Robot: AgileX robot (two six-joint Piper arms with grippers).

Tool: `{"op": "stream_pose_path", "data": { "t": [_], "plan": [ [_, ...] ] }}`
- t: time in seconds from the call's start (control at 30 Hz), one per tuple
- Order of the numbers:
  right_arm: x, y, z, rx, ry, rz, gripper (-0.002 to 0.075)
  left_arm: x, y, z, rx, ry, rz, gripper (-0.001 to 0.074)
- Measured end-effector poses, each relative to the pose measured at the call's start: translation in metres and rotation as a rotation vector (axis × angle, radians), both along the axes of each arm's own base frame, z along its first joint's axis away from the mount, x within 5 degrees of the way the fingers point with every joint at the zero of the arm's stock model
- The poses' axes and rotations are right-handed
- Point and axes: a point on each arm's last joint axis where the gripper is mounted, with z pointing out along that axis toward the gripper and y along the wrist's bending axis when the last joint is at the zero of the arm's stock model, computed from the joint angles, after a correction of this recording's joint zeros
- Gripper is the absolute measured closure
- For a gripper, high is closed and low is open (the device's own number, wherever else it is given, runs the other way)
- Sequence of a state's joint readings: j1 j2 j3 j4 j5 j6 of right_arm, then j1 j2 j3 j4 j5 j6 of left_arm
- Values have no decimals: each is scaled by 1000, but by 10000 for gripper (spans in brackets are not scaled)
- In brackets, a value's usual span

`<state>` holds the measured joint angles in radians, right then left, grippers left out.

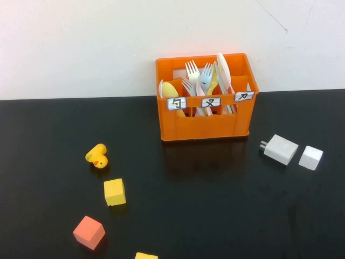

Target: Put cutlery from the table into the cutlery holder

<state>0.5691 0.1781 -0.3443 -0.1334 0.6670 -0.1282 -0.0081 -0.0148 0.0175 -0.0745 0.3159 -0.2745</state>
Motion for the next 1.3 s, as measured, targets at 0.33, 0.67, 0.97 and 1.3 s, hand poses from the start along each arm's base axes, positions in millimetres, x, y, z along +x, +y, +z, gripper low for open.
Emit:
{"op": "stream_pose_path", "data": {
  "t": [0.33, 0.67, 0.97, 1.3],
  "plan": [
    [0, 0, 0, 0, 0, 0, 728, 0, -2, 0, 130, -7, -79, 736],
    [0, 0, 0, 0, 0, 0, 728, 0, -2, 0, 61, -4, -51, 736],
    [0, 0, 0, 0, 0, 0, 728, 0, -2, 0, 62, -4, -51, 736],
    [0, 0, 0, 0, 0, 0, 728, 0, -2, 0, 60, -4, -51, 736]
  ]
}}
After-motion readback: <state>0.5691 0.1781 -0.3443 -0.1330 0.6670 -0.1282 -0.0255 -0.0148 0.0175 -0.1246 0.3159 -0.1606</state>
